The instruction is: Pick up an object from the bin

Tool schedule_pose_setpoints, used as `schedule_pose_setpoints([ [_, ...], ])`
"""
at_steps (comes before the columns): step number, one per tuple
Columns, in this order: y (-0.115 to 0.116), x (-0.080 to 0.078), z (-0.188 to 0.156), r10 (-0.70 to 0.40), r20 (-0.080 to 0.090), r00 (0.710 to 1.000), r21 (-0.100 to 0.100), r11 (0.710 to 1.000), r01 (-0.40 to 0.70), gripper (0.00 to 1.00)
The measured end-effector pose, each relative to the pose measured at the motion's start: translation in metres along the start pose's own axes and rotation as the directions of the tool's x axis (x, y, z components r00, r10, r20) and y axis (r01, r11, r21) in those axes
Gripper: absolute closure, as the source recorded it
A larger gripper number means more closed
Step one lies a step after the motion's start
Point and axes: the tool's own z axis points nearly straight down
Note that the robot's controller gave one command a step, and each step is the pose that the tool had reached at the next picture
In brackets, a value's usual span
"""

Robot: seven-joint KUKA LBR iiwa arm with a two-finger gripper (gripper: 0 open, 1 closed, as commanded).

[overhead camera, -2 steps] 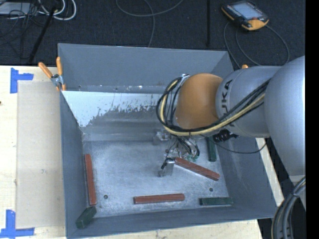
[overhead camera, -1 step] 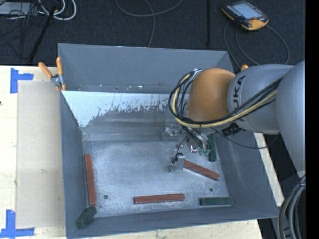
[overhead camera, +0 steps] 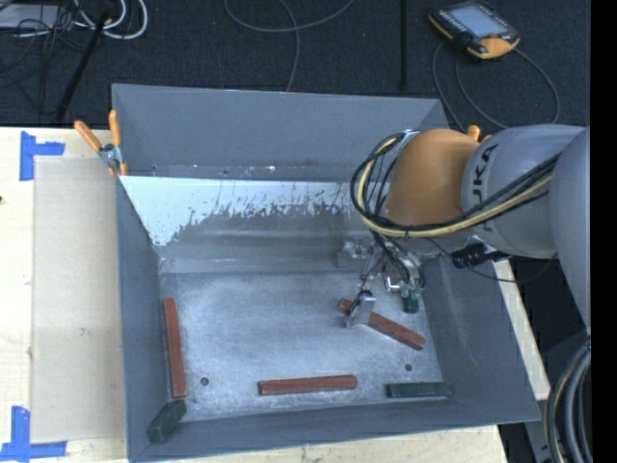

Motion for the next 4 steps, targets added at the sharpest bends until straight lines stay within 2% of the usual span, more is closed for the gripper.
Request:
schedule_pose_setpoints([
  [1,-0.063,0.009,0.0,-0.081,-0.002,0.997,0.0,0.997,0.081,0.0],
  [2,-0.031,0.047,-0.006,0.406,-0.003,0.914,0.001,0.914,-0.406,1.0],
  [4,-0.031,0.049,-0.01,0.397,-0.007,0.918,0.003,0.918,-0.397,1.0],
])
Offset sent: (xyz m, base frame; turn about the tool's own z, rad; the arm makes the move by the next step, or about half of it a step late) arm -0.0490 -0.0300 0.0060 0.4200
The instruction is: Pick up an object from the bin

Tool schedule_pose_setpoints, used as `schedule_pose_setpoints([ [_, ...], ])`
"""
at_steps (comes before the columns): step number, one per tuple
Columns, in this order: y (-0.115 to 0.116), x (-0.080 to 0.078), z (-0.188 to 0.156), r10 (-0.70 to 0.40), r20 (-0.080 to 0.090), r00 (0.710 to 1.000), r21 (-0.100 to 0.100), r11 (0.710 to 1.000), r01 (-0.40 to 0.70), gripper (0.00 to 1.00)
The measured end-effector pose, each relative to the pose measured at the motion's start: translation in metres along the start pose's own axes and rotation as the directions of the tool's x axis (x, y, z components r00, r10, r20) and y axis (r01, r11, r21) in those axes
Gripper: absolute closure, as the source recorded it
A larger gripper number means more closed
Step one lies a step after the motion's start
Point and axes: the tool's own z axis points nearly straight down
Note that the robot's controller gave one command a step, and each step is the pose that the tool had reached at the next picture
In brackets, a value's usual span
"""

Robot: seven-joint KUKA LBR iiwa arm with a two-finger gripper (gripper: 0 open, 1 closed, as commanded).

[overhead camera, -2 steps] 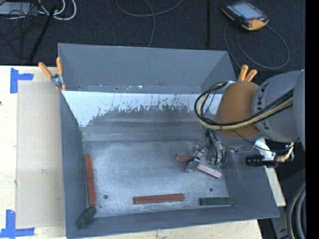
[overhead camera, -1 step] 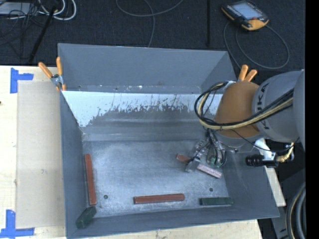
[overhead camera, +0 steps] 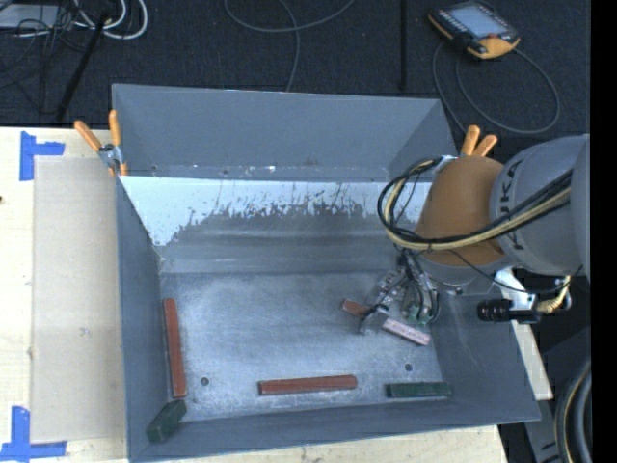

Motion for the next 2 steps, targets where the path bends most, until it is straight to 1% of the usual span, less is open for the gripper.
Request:
schedule_pose_setpoints([
  [1,0.006,-0.001,-0.033,0.025,0.01,1.0,-0.003,1.0,-0.025,1.0],
  [2,-0.023,0.023,-0.122,0.249,0.005,0.968,-0.002,0.968,-0.249,1.0],
])
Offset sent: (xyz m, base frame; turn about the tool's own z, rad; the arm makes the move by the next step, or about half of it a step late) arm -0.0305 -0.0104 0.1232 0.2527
